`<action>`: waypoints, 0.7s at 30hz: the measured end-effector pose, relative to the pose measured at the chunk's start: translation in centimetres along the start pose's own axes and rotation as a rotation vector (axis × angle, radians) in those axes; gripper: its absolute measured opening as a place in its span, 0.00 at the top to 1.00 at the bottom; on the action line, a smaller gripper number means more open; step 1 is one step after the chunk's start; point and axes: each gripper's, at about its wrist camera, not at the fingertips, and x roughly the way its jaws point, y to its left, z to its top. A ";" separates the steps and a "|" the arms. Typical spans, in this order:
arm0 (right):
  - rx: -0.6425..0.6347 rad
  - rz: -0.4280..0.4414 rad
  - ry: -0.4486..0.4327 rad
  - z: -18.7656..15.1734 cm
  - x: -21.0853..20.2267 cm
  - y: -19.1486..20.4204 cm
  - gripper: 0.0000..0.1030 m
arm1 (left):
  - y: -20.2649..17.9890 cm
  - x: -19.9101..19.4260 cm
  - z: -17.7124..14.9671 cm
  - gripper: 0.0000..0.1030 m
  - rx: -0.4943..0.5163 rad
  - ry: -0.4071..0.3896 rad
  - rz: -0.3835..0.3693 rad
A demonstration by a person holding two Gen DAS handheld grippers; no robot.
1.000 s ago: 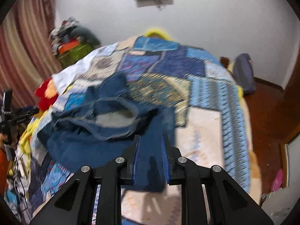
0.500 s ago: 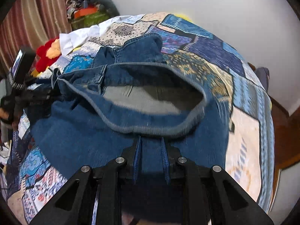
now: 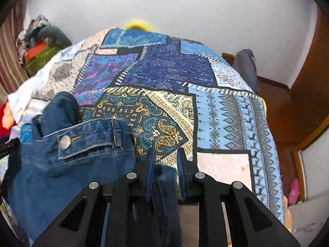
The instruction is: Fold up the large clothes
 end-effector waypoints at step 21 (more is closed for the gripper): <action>-0.466 0.248 0.153 -9.4 -1.3 19.3 0.84 | -1.9 -3.1 -11.8 0.24 0.158 0.129 -0.119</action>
